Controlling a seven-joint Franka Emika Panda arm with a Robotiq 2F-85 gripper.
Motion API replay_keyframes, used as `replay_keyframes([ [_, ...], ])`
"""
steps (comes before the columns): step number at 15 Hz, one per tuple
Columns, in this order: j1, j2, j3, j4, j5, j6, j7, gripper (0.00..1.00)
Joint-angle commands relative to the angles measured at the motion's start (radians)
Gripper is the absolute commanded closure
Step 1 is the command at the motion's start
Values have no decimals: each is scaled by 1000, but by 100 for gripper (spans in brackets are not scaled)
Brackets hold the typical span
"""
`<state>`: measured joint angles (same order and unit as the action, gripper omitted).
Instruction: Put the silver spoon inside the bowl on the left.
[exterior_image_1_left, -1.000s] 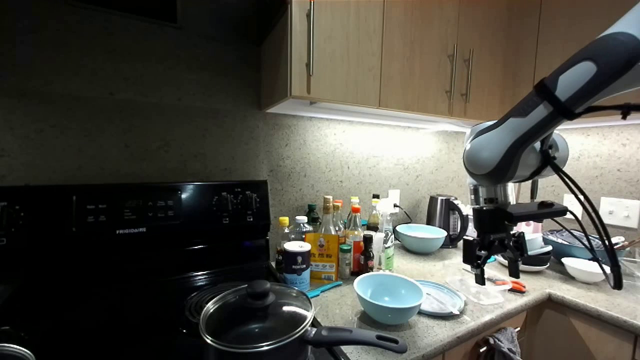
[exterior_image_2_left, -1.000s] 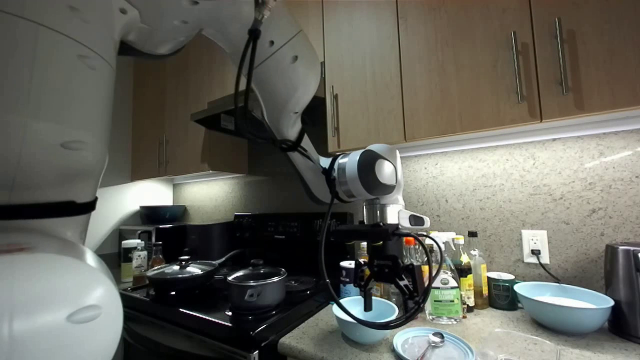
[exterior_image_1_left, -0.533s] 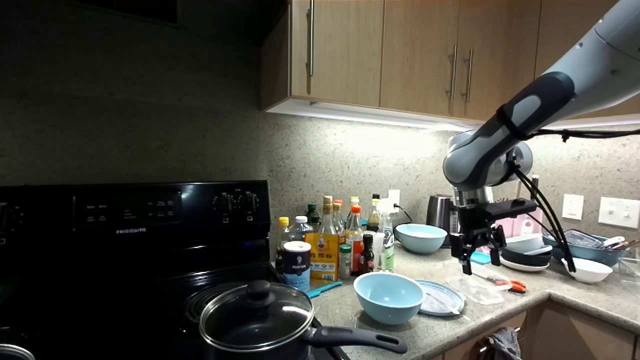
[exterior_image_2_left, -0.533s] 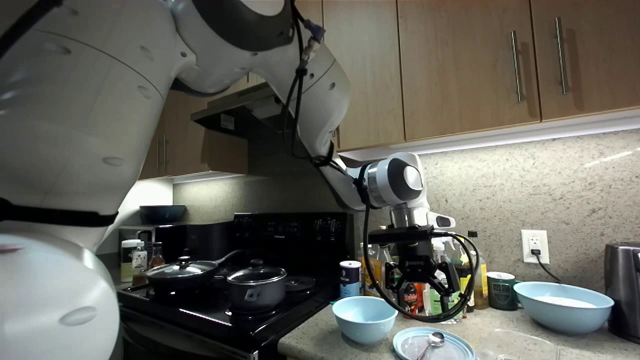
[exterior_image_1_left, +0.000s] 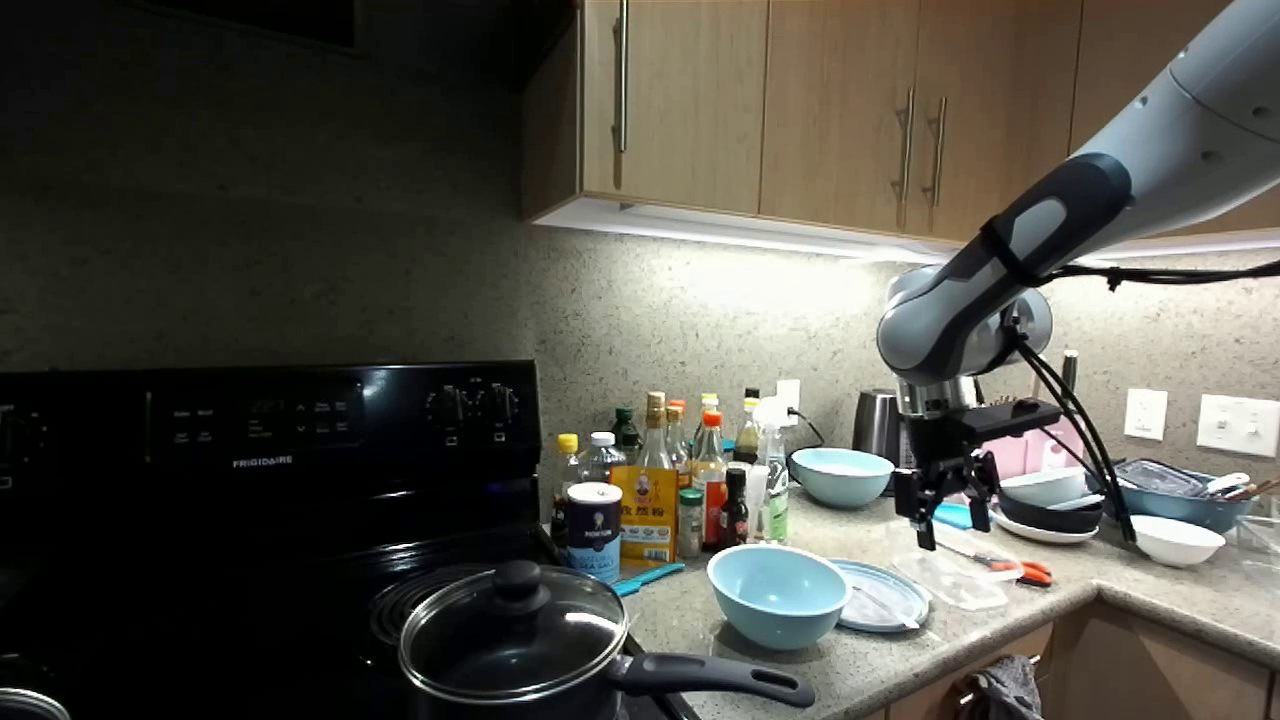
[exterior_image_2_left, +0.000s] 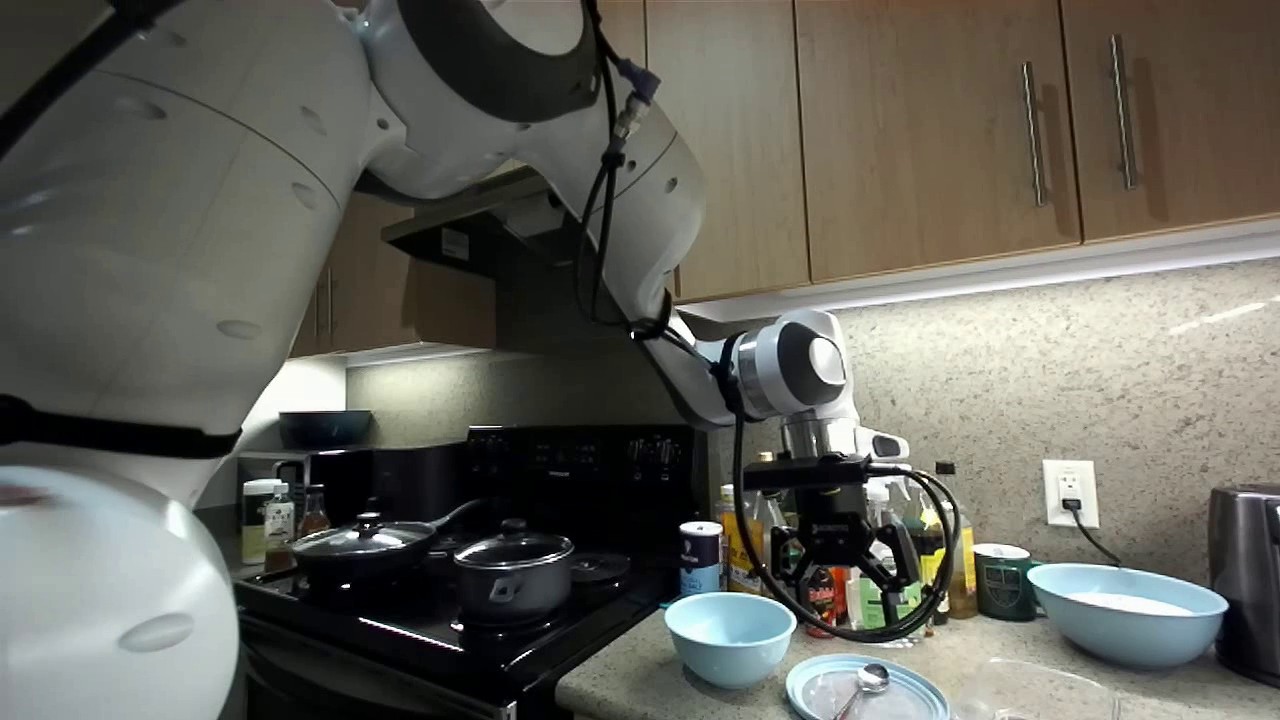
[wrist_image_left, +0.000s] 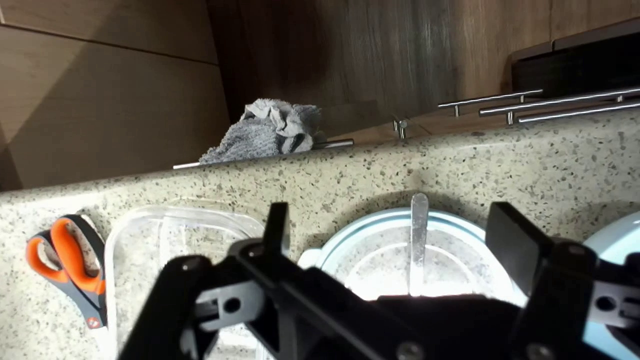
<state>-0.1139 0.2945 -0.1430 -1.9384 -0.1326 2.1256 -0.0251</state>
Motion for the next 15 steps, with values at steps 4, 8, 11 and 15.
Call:
replay_keyframes([
  [4,-38,207,47,287,24,-97,-247,0],
  [8,-28,235,52,323,1,-113,-223,0],
  [11,-27,262,55,352,1,-120,-222,0],
  [15,-54,268,87,352,130,-179,-194,0],
])
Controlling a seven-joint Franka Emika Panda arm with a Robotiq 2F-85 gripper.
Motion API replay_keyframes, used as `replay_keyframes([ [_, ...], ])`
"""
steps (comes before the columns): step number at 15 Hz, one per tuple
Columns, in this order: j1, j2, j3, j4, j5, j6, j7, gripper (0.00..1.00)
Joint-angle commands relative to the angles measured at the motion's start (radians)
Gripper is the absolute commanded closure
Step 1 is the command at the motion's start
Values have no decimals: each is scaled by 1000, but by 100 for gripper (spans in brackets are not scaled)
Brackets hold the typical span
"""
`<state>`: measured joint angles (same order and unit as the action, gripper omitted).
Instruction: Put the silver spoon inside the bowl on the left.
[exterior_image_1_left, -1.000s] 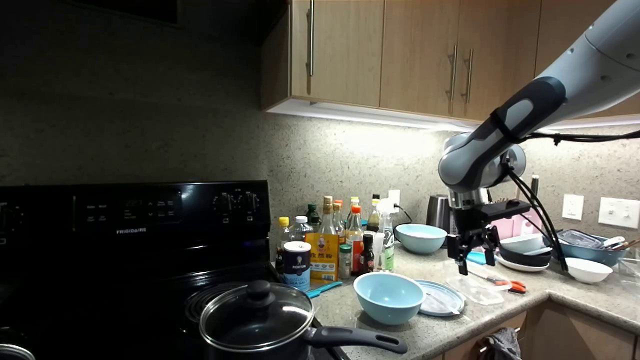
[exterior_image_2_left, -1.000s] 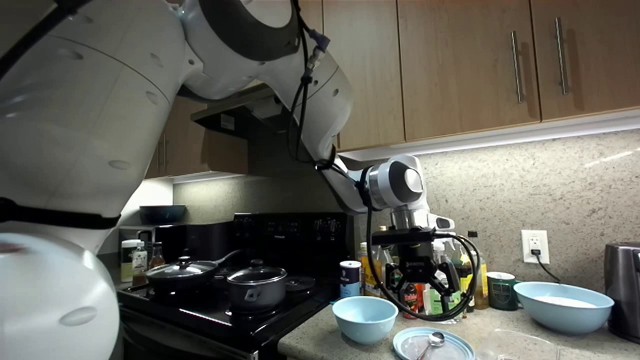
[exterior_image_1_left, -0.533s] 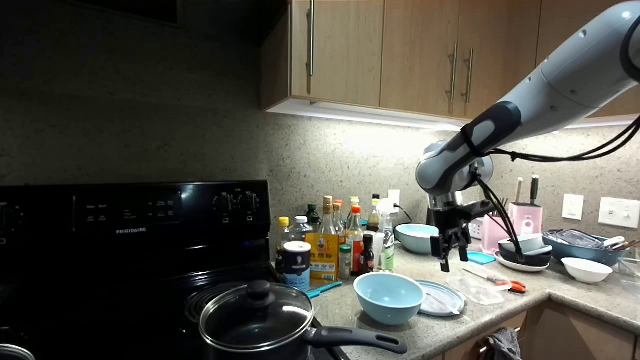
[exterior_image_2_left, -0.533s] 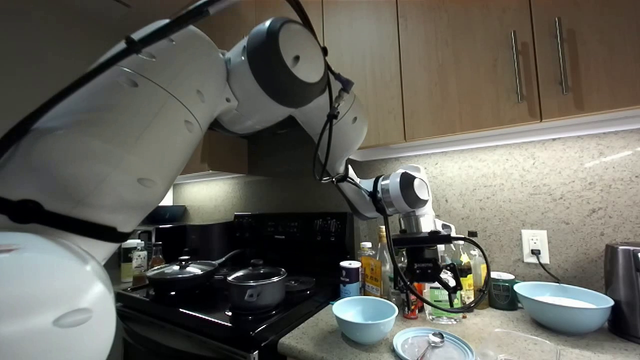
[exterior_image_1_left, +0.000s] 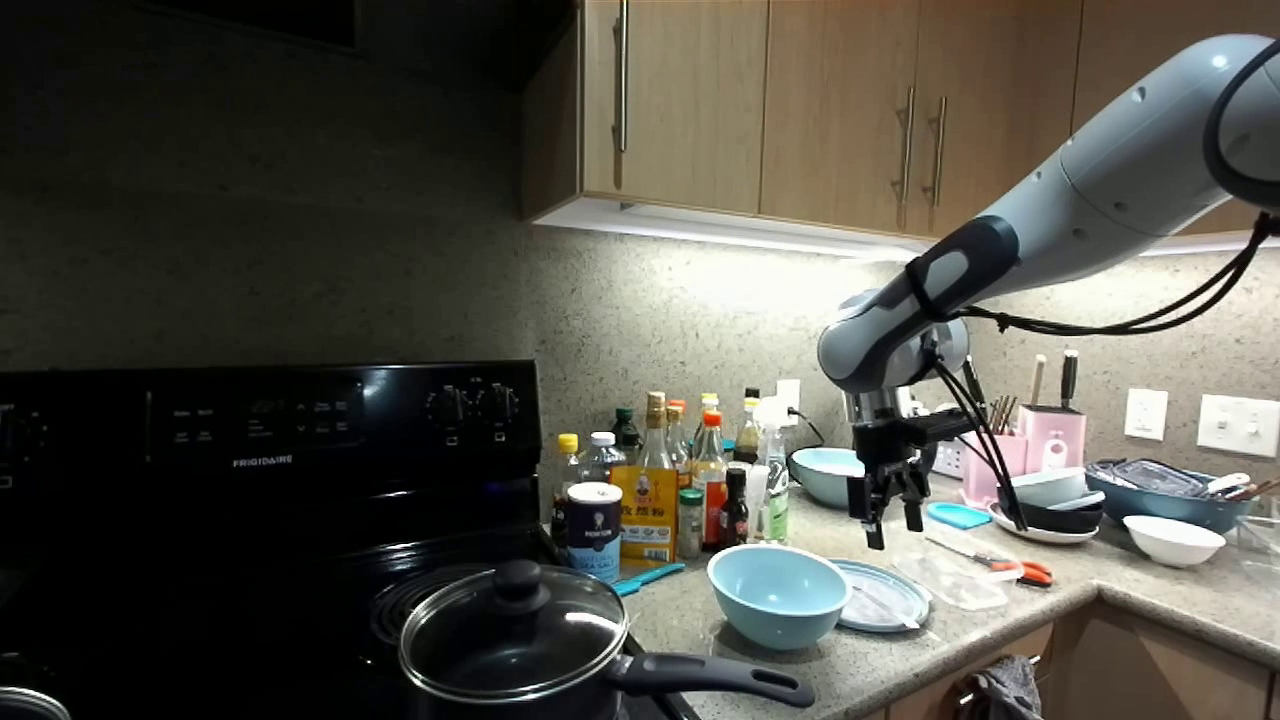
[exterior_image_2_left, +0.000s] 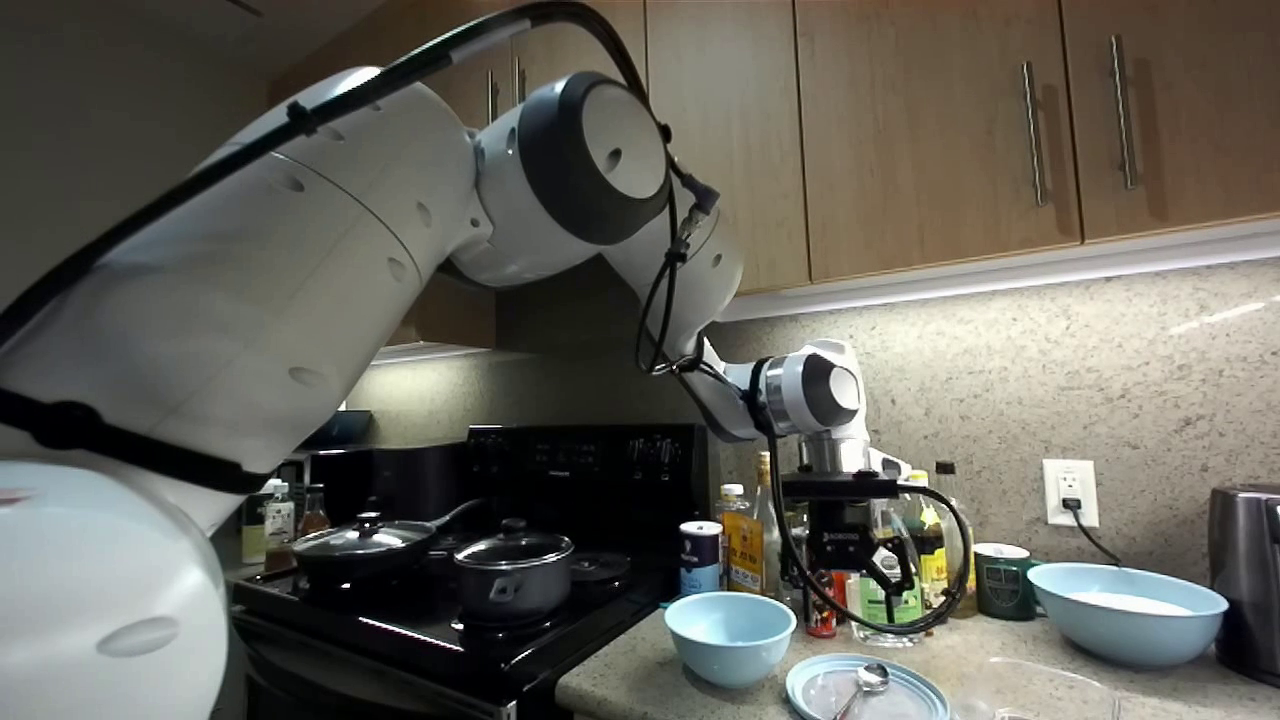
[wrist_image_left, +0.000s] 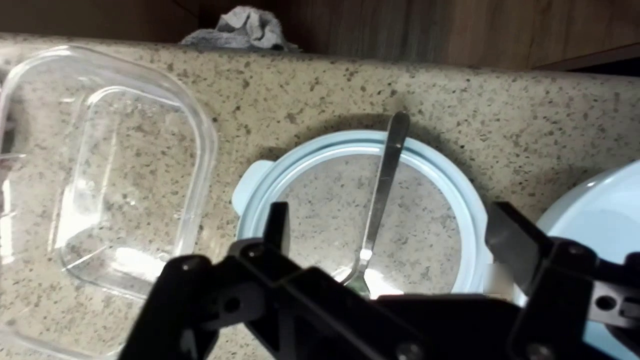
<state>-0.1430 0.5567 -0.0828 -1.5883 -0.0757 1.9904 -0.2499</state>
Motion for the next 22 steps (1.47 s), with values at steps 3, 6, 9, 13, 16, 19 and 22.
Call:
replay_keyframes([
  [3,-26,23,28,-3,141,-85,81,0],
  [6,-15,52,8,6,164,-105,192,0],
  [9,-13,56,12,2,139,-81,168,0],
  [13,-29,133,14,102,126,-117,117,0],
  [16,-27,188,11,180,59,-137,27,0],
  [19,-15,216,9,226,16,-172,22,0],
  [22,-18,214,13,211,27,-146,49,0],
])
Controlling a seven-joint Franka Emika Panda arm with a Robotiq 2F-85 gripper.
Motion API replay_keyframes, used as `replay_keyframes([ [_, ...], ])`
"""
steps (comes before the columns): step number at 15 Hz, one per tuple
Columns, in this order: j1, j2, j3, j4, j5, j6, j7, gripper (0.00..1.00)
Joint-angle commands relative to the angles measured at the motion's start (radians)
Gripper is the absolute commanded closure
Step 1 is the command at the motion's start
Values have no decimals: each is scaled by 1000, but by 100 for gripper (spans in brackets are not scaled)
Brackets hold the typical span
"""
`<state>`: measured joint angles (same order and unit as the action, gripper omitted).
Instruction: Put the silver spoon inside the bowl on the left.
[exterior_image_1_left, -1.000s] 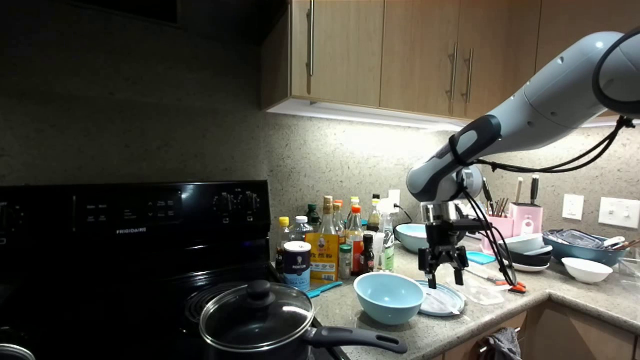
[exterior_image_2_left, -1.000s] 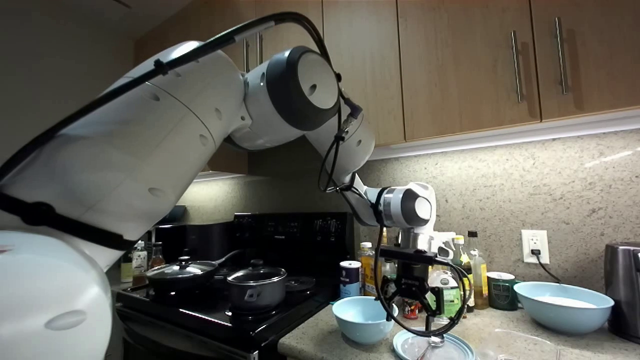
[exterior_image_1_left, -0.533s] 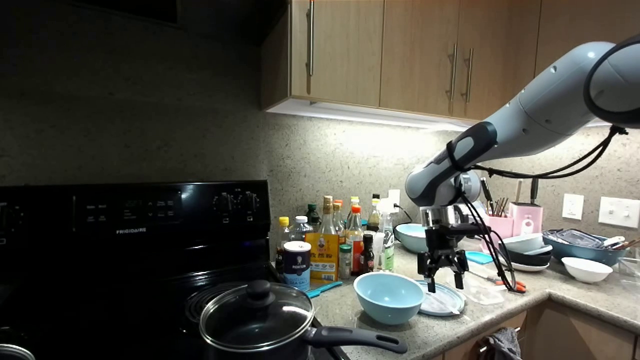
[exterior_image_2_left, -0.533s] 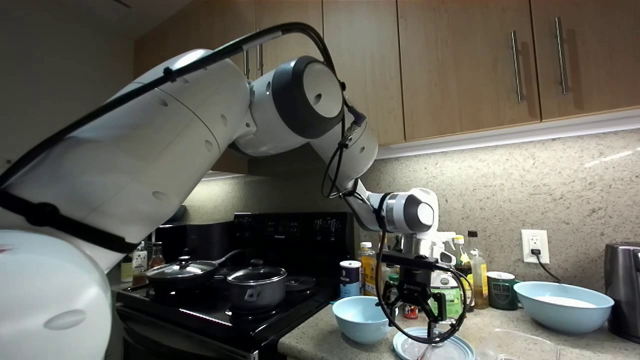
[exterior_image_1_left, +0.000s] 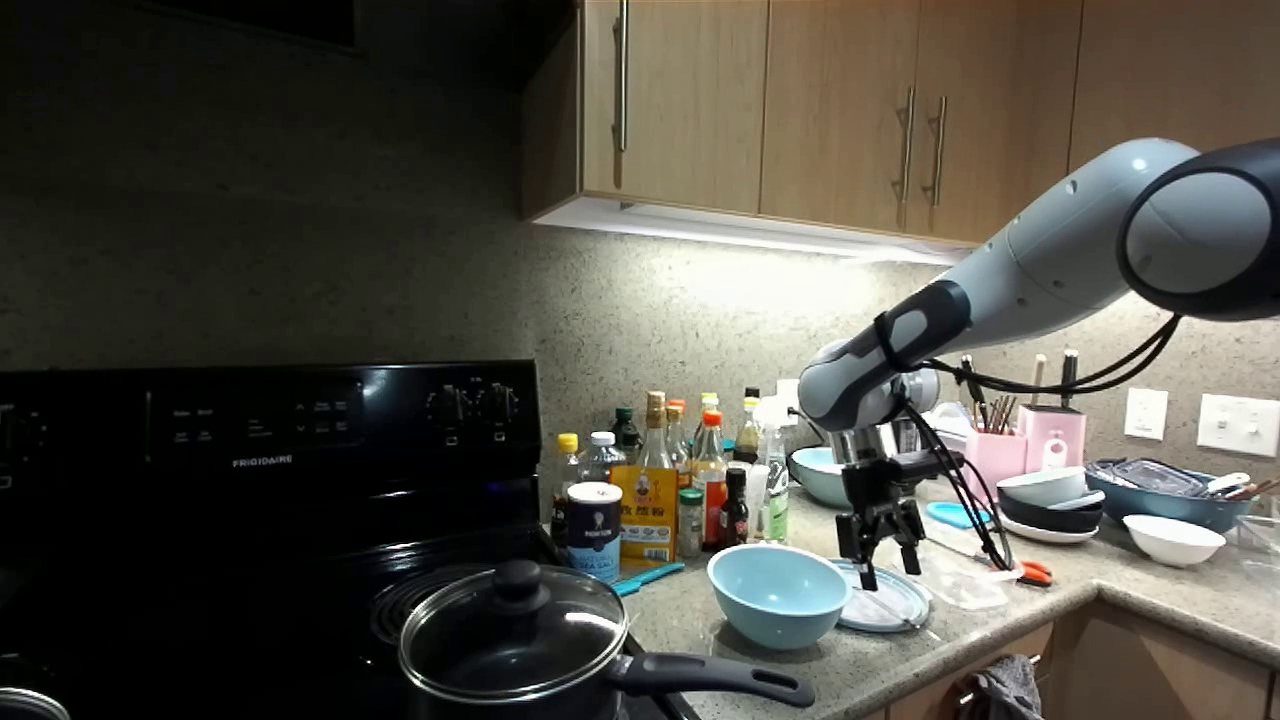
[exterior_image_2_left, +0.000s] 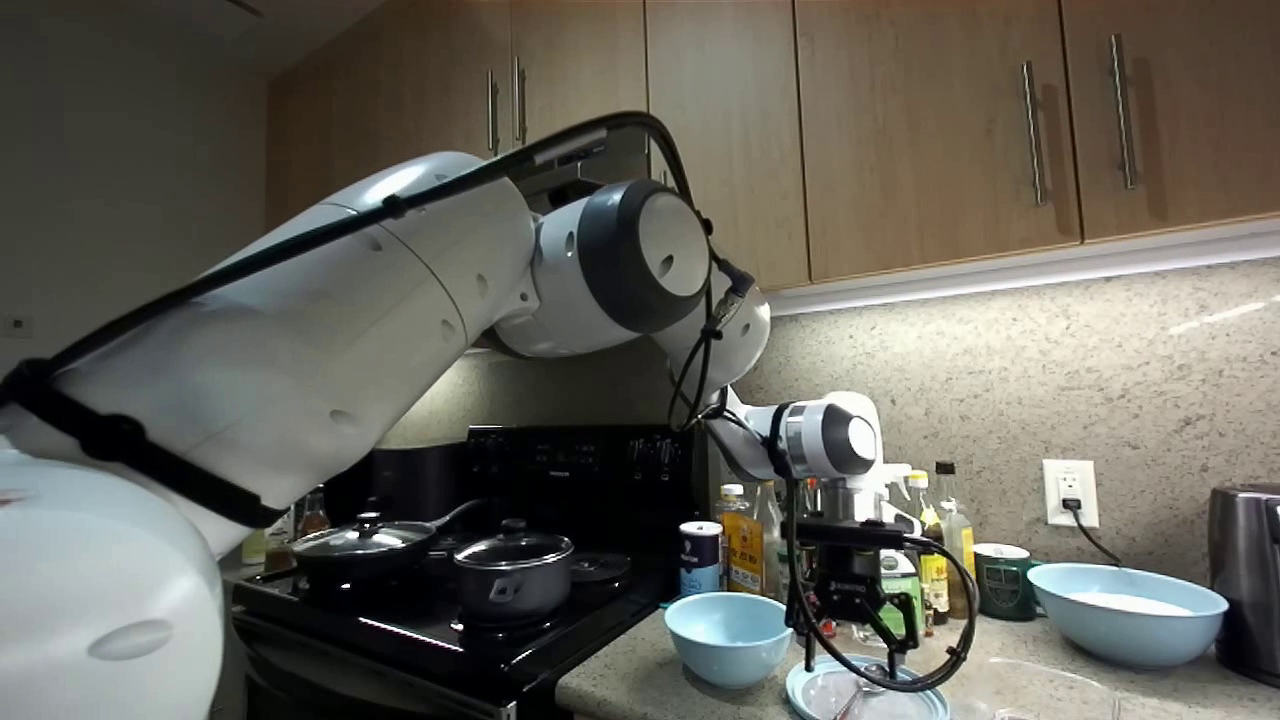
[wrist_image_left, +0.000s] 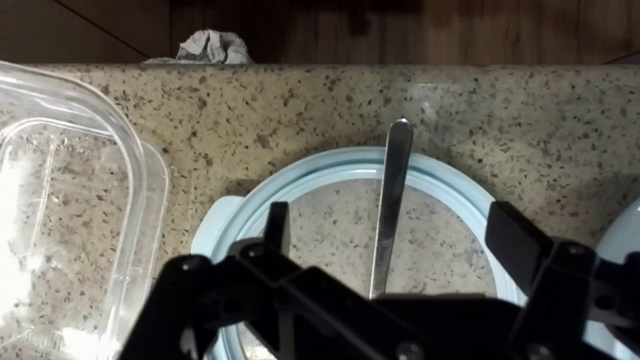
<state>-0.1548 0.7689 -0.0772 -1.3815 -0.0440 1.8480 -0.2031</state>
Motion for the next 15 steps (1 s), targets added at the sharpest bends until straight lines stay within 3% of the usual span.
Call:
replay_keyframes([
  [1,-5,3,8,8,-7,-6,2,0],
  [5,-16,57,3,67,17,-1,59,0],
  [15,-40,153,5,196,4,-43,30,0],
])
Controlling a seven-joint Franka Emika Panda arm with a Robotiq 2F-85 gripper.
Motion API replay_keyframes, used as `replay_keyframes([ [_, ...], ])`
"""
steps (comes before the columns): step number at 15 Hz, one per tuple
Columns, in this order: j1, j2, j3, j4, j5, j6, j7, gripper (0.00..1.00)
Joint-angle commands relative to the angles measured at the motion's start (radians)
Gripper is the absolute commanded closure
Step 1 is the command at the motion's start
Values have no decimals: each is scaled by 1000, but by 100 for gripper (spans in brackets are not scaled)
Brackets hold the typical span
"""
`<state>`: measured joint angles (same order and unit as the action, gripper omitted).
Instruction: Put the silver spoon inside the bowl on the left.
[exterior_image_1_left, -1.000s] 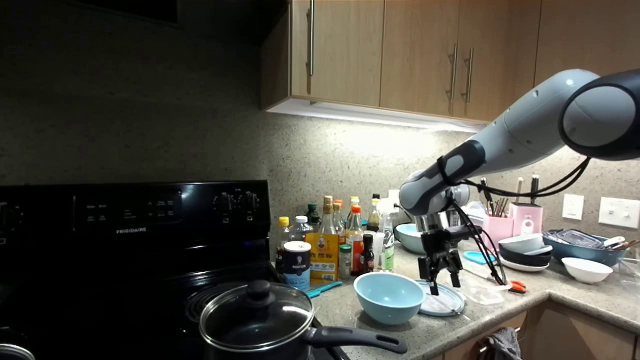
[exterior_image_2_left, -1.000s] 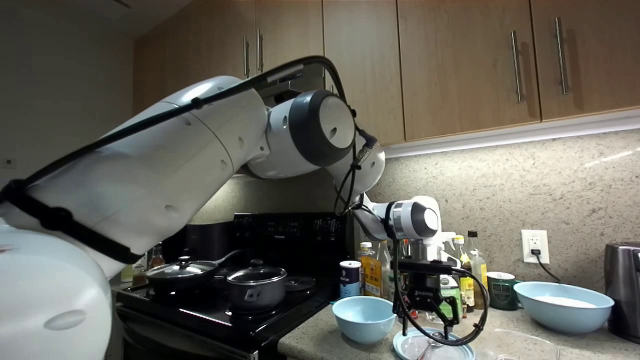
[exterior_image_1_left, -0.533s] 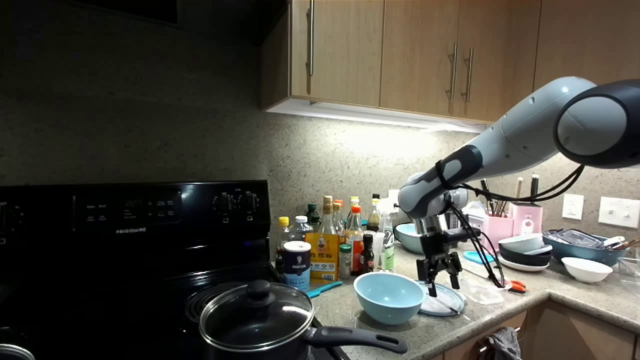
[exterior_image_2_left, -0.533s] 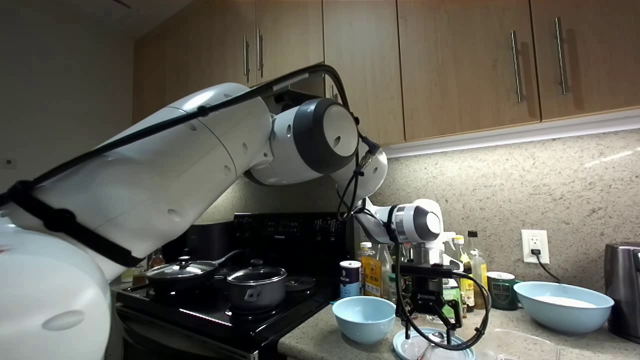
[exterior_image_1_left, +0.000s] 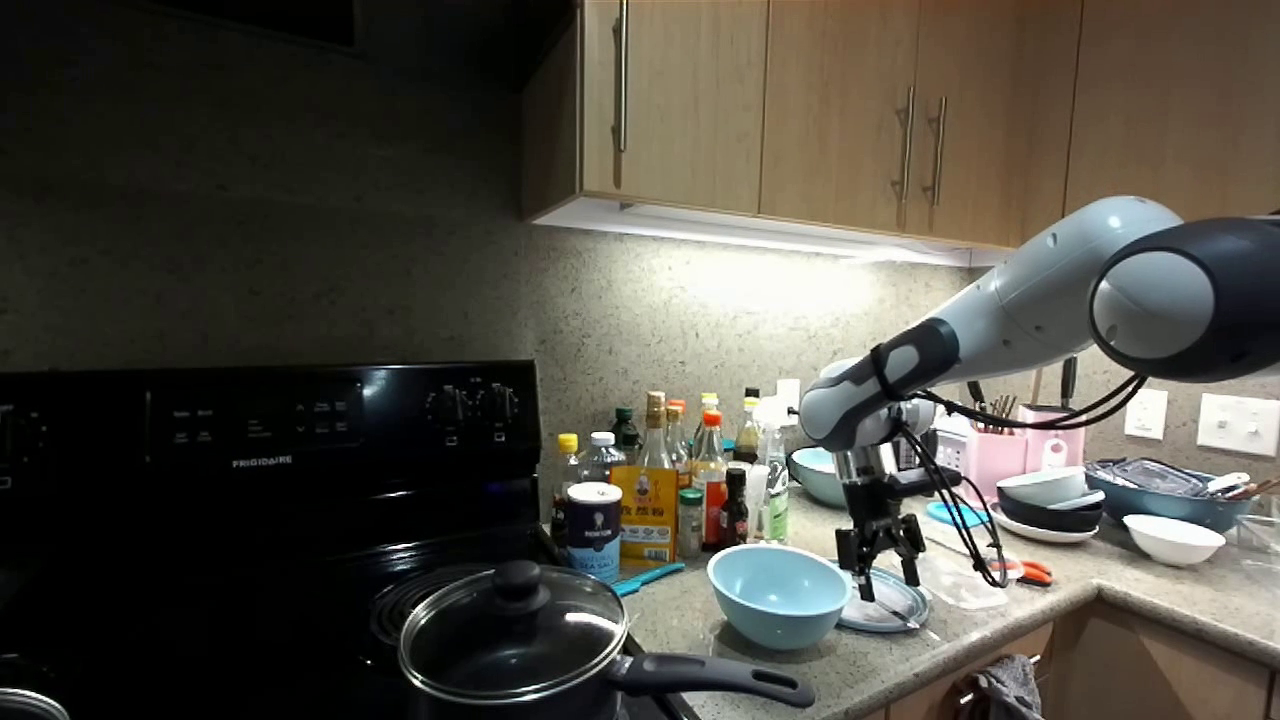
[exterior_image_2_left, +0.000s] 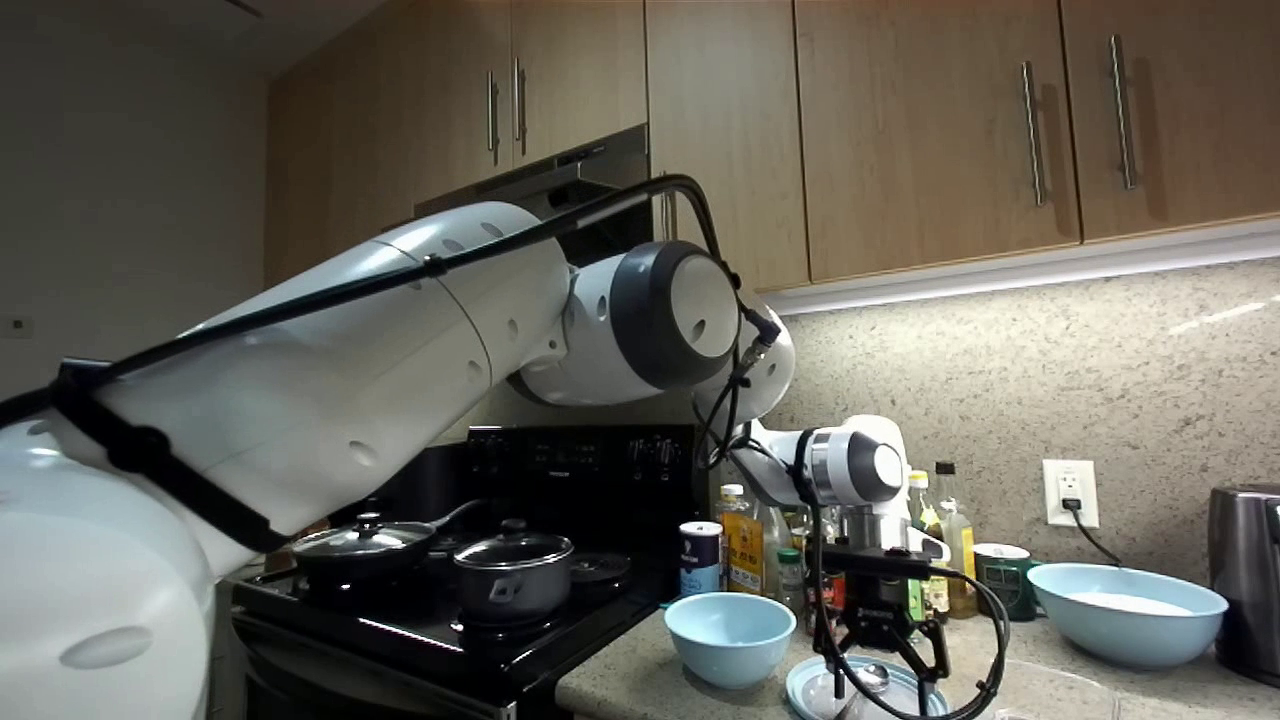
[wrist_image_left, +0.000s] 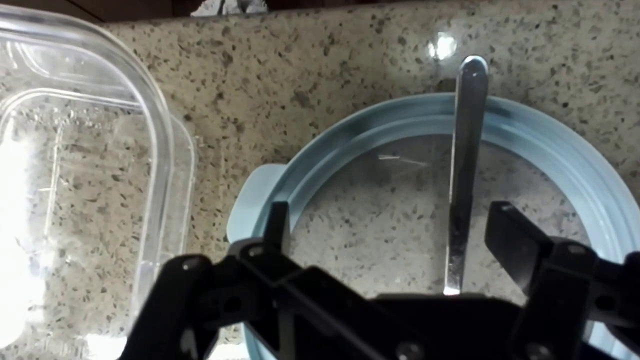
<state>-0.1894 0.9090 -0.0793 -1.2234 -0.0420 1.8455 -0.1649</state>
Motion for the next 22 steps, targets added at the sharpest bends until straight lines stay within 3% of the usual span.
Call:
replay_keyframes([
  [1,9,5,0,30,-14,-33,2,0],
  [9,49,15,19,76,-27,-93,-25,0],
  [19,12,187,28,316,-31,-322,-122,0],
  [20,11,206,27,343,-31,-340,-129,25],
  [22,8,238,27,393,-31,-368,-146,33],
])
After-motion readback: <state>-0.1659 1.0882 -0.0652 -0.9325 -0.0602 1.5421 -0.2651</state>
